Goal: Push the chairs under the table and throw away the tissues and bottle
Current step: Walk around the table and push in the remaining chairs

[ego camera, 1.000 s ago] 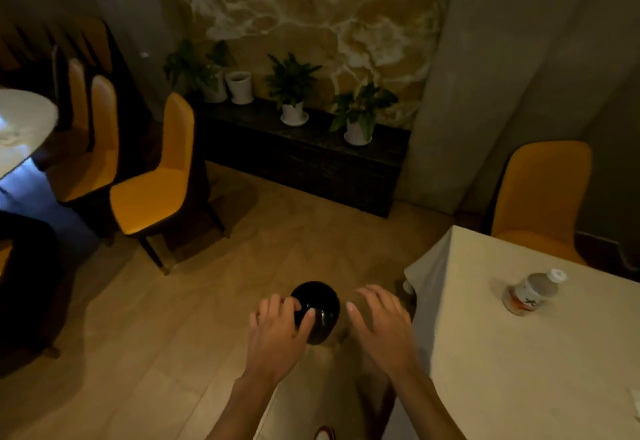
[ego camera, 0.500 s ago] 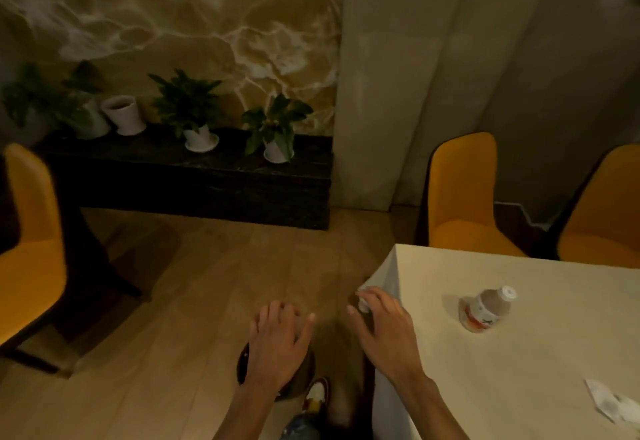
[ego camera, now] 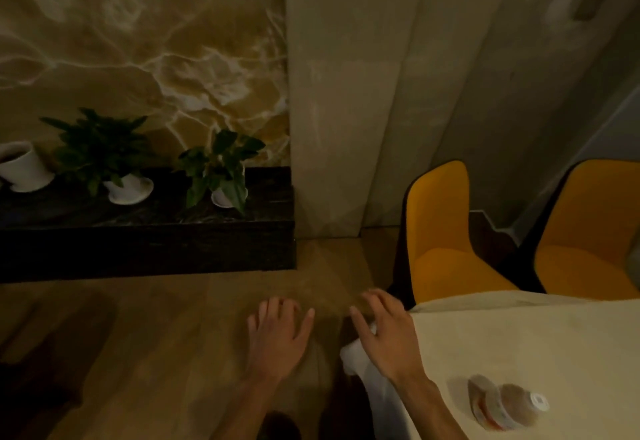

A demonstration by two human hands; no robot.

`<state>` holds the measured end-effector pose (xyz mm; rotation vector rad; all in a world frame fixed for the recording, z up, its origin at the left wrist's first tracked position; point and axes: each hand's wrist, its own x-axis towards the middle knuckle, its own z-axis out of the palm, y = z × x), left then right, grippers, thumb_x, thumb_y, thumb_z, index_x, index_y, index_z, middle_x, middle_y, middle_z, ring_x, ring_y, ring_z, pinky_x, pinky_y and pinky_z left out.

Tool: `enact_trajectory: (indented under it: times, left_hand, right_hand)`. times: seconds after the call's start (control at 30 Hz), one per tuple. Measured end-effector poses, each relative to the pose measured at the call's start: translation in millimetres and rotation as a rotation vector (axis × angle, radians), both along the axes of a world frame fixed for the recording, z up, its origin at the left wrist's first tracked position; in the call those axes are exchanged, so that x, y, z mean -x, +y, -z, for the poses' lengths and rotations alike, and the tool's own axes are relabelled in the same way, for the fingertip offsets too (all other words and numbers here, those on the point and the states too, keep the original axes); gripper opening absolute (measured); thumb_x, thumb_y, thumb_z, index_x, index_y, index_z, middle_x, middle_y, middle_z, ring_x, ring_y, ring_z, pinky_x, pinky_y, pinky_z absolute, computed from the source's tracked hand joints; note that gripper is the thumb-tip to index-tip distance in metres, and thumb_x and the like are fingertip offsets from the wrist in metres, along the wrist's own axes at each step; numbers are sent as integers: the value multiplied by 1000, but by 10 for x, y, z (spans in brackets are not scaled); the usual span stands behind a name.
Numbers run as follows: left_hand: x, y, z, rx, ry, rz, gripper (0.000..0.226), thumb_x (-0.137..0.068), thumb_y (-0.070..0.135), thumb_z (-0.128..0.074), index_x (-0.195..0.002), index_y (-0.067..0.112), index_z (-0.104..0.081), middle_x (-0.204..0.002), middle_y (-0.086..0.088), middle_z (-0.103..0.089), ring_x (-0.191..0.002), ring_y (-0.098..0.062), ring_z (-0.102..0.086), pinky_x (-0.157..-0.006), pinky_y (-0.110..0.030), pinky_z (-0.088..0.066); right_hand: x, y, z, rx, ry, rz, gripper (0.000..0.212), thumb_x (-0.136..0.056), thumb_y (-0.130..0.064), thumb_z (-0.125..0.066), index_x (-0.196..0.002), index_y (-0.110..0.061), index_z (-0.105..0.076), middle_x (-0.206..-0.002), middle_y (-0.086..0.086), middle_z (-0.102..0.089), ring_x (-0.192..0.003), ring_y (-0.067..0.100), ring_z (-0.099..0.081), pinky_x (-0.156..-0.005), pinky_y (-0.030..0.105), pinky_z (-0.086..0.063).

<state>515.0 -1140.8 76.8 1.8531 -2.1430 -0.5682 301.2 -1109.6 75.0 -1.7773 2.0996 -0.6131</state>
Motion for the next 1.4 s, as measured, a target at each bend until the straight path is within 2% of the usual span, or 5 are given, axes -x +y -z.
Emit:
enact_trajectory:
  times: [0.13, 0.6, 0.9, 1.17, 1.4]
  left_hand:
    - [132, -528, 36, -12, -17, 35, 34, -92, 66, -20, -102, 43, -42, -115, 12, -42, -101, -3, -29, -91, -31, -28]
    - [1098, -3071, 248, 86, -56, 150, 67, -86, 75, 0, -102, 34, -51, -114, 10, -48, -112, -12, -43, -95, -35, -34]
    - [1889, -4486, 196, 180, -49, 252, 40, -91, 63, -29, -88, 32, -53, -102, 9, -53, -102, -14, -49, -85, -36, -38]
    - [2549, -5488, 225, 225, -32, 484, 34, -90, 61, -32, -84, 33, -51, -93, 10, -54, -89, -16, -53, -75, -33, -37]
    - [3256, -6550, 410, 176, -14, 786, 41, -91, 62, -26, -91, 32, -53, -102, 8, -55, -101, -15, -51, -85, -34, -38]
  right_hand:
    - [143, -433, 47, 40, 21, 17, 58, -94, -71, -26, -129, -35, -56, -138, -12, -51, -127, 9, -45, -107, 40, -43]
    - [1042, -2839, 228, 63, -25, 83, 61, -92, -73, -22, -129, -37, -55, -139, -11, -50, -130, 10, -43, -105, 39, -42]
    - [1752, -4011, 172, 75, -35, 224, 49, -96, -67, -32, -127, -37, -56, -136, -9, -53, -128, 13, -47, -104, 39, -44]
    - [2128, -4497, 245, 35, -50, 449, 56, -94, -72, -26, -131, -39, -53, -140, -14, -47, -133, 9, -40, -109, 36, -39]
    - [2321, -5144, 343, 0, -18, 728, 55, -95, -72, -24, -130, -39, -51, -139, -12, -50, -129, 12, -46, -104, 39, -43]
